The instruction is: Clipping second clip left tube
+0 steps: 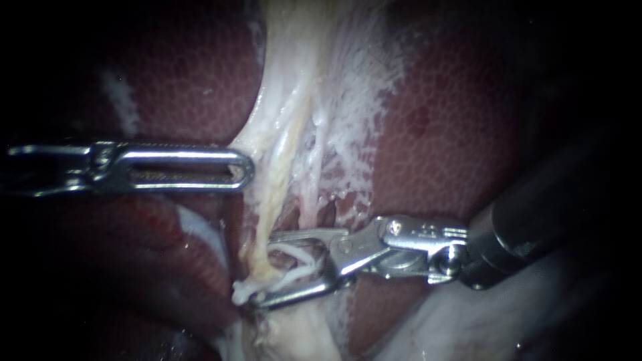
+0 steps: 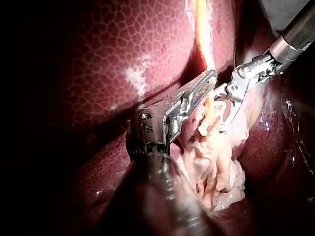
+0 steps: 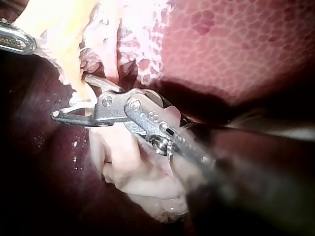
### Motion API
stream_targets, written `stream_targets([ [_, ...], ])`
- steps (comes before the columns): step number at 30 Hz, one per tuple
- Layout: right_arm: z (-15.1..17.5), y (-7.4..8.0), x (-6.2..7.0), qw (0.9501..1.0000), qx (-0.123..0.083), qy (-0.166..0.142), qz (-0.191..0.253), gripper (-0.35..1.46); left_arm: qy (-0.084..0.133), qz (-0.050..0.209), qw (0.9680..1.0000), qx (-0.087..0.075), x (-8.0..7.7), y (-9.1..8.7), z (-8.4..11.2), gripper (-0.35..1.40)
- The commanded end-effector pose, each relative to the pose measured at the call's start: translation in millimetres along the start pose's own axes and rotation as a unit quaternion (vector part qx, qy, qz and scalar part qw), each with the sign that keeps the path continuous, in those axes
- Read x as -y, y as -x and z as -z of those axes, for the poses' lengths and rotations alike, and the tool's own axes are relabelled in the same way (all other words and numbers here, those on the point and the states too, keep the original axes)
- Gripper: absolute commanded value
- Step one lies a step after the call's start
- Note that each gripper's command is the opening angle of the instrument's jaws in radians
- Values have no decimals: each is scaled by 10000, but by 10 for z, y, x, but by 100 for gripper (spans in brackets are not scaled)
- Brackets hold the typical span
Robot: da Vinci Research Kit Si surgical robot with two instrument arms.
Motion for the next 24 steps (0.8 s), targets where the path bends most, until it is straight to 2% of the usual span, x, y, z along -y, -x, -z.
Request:
stream_targets([
  [1,-1,0,1,10000,0,0,2,58,0,-1,10000,0,0,0,0,-35],
  [4,-3,1,3,10000,5,-16,16,58,1,-2,10000,0,0,-1,-1,-35],
  [10,-7,-1,13,9995,35,-242,-215,53,1,-4,10000,1,0,-1,-1,-35],
  [24,-13,-3,6,9980,18,-210,-598,46,6,-12,10000,4,0,-4,-3,-35],
])
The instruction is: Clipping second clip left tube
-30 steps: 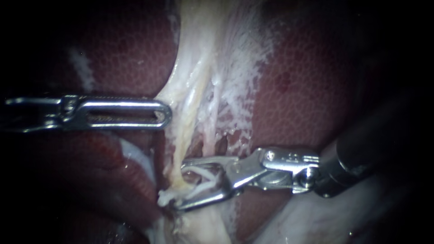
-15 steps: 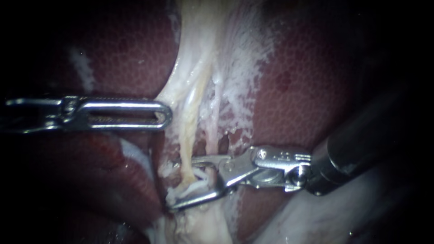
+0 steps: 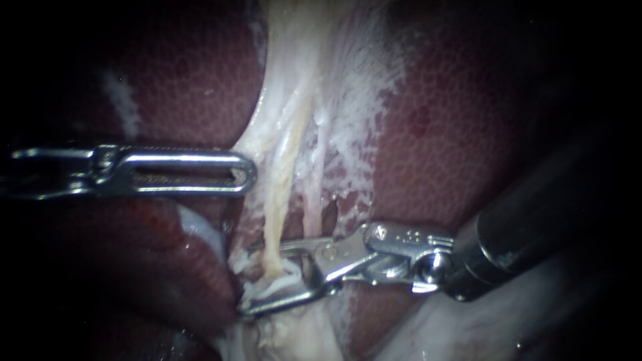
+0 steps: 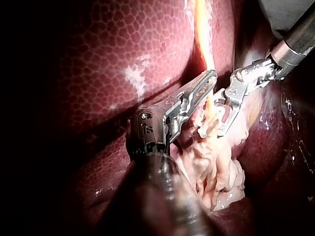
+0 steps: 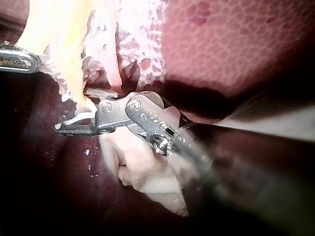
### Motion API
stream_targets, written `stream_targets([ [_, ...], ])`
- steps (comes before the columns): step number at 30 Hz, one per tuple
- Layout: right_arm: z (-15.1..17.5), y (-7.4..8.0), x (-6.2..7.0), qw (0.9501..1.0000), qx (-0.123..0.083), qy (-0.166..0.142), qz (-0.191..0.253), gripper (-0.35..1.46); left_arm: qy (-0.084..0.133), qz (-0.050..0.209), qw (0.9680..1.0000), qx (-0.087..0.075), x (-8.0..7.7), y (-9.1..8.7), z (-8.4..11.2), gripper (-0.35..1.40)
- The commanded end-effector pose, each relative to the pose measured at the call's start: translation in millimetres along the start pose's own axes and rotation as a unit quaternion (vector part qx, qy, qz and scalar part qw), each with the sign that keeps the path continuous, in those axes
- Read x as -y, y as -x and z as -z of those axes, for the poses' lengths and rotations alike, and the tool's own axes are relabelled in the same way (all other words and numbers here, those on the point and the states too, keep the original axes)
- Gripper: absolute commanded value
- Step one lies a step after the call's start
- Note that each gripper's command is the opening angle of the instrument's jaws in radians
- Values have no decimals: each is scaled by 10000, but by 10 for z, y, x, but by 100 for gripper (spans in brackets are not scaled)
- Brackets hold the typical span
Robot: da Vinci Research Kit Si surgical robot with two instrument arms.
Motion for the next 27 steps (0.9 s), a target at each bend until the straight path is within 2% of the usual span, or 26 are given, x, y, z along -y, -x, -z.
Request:
stream_targets([
  [1,0,0,-1,10000,-6,23,-16,45,0,-1,10000,0,0,0,0,-35],
  [5,0,0,-4,9999,-27,75,-133,41,1,-3,10000,1,0,-1,-1,-35],
  [9,2,1,-8,9993,-56,135,-341,29,2,-5,10000,1,0,-1,-1,-35],
  [15,10,4,-17,9986,3,332,-405,-32,2,-6,10000,1,0,-2,-1,-35],
  [20,17,9,-24,9982,115,430,-410,-35,3,-8,10000,2,0,-2,-1,-35],
  [27,16,13,-22,9982,137,429,-395,-35,4,-9,10000,2,0,-3,-2,-35],
])
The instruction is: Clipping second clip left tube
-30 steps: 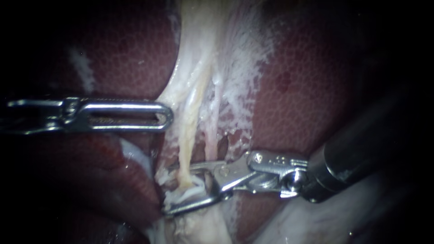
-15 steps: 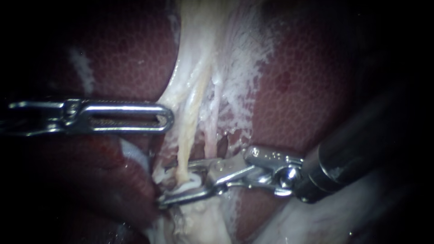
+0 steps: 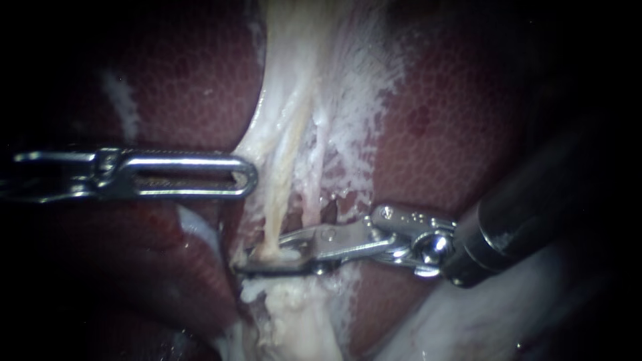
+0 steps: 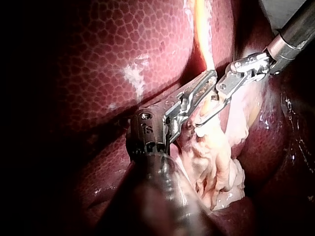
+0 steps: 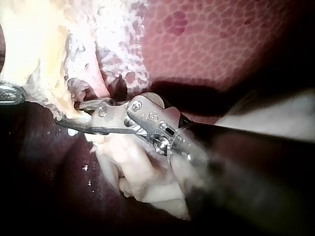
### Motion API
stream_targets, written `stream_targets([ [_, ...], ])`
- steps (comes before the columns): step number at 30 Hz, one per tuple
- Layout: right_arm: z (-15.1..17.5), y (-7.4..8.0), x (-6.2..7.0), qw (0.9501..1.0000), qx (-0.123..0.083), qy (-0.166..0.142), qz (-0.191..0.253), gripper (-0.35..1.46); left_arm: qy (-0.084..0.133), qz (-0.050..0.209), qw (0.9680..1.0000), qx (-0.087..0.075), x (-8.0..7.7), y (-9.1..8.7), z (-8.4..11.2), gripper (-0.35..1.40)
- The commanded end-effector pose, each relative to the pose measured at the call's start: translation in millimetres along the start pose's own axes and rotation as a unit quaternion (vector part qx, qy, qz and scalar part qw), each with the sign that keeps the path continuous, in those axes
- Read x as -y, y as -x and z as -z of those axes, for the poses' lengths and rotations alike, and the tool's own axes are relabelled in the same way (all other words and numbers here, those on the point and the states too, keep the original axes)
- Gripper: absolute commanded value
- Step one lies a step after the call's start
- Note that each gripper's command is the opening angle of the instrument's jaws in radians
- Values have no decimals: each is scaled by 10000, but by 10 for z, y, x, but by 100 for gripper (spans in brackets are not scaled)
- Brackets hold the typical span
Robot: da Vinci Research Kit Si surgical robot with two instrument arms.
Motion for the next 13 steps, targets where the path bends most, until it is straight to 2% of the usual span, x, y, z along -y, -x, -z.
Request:
stream_targets([
  [1,-1,0,1,10000,1,-8,1,-35,2,1,10000,1,0,0,0,-35],
  [13,-2,4,1,10000,22,-52,13,-35,2,0,10000,1,0,0,0,-35],
])
